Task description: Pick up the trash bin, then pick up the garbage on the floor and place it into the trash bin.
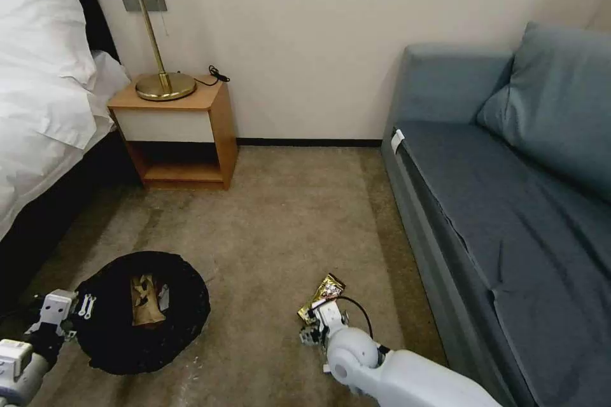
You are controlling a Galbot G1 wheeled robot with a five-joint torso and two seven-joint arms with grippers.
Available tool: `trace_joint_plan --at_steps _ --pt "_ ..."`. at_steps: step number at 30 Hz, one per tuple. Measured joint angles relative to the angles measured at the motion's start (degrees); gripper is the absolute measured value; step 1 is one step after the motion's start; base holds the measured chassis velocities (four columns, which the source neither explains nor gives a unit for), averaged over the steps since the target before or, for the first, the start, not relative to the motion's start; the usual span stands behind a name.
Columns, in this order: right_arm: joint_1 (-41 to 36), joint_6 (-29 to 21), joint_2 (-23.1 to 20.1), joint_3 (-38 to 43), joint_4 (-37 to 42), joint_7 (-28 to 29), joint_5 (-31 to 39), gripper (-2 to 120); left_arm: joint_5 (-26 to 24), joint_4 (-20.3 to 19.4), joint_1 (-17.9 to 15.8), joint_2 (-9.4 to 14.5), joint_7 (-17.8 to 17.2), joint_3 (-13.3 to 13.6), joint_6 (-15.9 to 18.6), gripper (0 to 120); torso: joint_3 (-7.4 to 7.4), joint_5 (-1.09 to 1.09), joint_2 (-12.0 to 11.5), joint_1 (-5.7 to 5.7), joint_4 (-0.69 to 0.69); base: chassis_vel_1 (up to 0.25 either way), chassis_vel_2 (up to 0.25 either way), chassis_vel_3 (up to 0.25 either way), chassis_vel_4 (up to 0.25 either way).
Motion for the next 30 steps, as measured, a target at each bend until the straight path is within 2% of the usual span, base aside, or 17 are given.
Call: trace_joint_plan --at_steps 11,18,30 --pt "-1.7 1.8 2.6 1.2 -4.6 -2.5 -4.4 100 0.6 -0.4 -0.1 -0.2 0.0 0.4 0.0 6 0.0 -0.01 0.0 0.0 0.0 0.0 0.0 0.0 0.0" --pt "-2.5 6.3 6.5 3.3 -10.9 -6.5 -9.3 100 0.6 -0.6 0.8 0.2 0.0 0.1 0.0 6 0.0 0.0 0.0 0.0 0.01 0.0 0.0 0.0 0.0" --pt "-3.1 9.0 7.4 5.0 -14.8 -8.1 -11.7 100 0.6 -0.9 1.3 0.4 0.1 0.3 0.0 6 0.0 -0.01 0.0 0.0 0.01 0.0 0.0 0.0 0.0"
